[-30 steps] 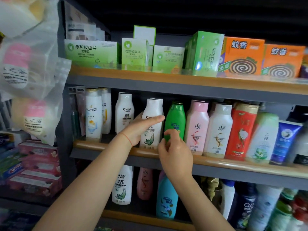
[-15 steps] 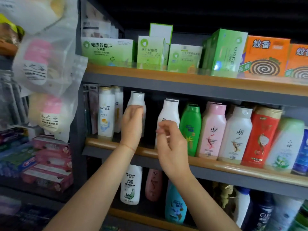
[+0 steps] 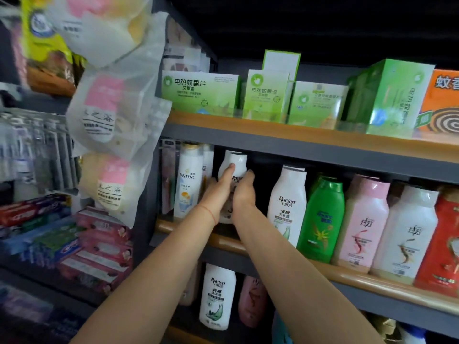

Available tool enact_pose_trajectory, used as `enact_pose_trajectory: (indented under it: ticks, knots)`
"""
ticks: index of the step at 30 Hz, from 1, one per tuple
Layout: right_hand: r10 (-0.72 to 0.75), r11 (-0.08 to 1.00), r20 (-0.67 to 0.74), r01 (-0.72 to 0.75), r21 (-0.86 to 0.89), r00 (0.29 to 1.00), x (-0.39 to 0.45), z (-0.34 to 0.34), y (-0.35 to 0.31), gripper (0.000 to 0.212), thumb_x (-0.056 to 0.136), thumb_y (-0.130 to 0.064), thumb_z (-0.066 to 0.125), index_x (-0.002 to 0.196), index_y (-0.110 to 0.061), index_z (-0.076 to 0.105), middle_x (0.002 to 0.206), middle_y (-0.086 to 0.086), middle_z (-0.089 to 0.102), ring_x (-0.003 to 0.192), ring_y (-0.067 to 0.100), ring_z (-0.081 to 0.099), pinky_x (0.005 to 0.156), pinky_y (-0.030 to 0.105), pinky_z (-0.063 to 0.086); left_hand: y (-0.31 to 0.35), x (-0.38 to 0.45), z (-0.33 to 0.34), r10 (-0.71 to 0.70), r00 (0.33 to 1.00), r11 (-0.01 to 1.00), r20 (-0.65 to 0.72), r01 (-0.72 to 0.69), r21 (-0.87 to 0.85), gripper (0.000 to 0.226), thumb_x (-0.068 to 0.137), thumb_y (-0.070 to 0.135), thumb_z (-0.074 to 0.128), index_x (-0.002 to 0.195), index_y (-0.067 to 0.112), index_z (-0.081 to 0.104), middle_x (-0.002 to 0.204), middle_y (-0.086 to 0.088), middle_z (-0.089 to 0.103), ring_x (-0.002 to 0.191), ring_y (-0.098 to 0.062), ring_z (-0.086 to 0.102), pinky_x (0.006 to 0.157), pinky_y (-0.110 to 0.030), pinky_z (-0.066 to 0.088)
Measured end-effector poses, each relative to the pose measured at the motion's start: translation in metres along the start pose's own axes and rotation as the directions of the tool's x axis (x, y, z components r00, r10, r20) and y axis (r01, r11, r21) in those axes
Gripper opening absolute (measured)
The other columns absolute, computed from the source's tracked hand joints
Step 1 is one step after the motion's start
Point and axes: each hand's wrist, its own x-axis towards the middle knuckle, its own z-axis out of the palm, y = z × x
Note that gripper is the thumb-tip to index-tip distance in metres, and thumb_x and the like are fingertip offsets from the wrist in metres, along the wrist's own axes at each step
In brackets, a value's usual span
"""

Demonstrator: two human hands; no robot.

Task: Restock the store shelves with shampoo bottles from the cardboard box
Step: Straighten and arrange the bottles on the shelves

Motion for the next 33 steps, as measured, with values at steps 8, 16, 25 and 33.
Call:
enact_pose_trajectory:
  ticks: [8, 16, 25, 33]
  knots:
    - [-0.061, 0.983, -0.028, 0.055, -0.175, 0.998, -0.011, -0.006, 0.003, 0.073, 0.095, -0.066, 0.025, 0.139, -0.012, 0.049, 0.131, 0.015, 0.060, 0.118, 0.033, 0.057, 0.105, 0.045, 0.042, -0.003, -0.004, -0.006, 0.084, 0.991, 0.994, 0.099, -0.090, 0.055, 0.085, 0.079, 0.077, 0.058, 0.142, 0.022, 0.041, 0.123, -0.001, 0.057, 0.111, -0.019, 0.059, 0.097, -0.036, 0.046]
    - [-0.306, 0.850, 0.103, 0.321, -0.418, 0.946, -0.057, -0.039, 0.003, 0.048, 0.104, -0.044, 0.030, 0.140, -0.012, 0.040, 0.126, 0.004, 0.054, 0.114, 0.020, 0.056, 0.081, 0.025, 0.041, -0.004, -0.010, -0.022, 0.138, 0.897, 0.988, 0.420, -0.152, -0.002, 0.080, 0.066, 0.067, 0.079, 0.130, 0.020, 0.062, 0.119, -0.001, 0.073, 0.115, -0.015, 0.066, 0.104, -0.035, 0.047]
    - [-0.707, 0.525, 0.232, 0.716, -0.461, 0.668, -0.100, -0.097, 0.062, 0.037, 0.091, -0.011, 0.055, 0.126, -0.023, 0.049, 0.121, -0.008, 0.047, 0.114, 0.003, 0.049, 0.097, 0.018, 0.042, -0.002, -0.028, -0.003, 0.090, 0.815, 0.996, 0.572, -0.077, -0.047, 0.039, 0.078, 0.033, 0.079, 0.112, 0.017, 0.068, 0.106, -0.011, 0.075, 0.096, -0.024, 0.072, 0.090, -0.040, 0.057]
    - [-0.821, 0.444, 0.149, 0.780, -0.441, 0.552, -0.099, -0.104, 0.056, 0.021, 0.084, -0.012, 0.050, 0.103, -0.020, 0.054, 0.100, -0.005, 0.052, 0.090, 0.010, 0.053, 0.074, 0.013, 0.041, -0.004, -0.047, 0.008, 0.186, 0.875, 0.979, 0.447, -0.204, -0.007, 0.054, 0.068, 0.044, 0.086, 0.113, 0.021, 0.067, 0.107, -0.006, 0.076, 0.100, -0.020, 0.072, 0.089, -0.037, 0.056]
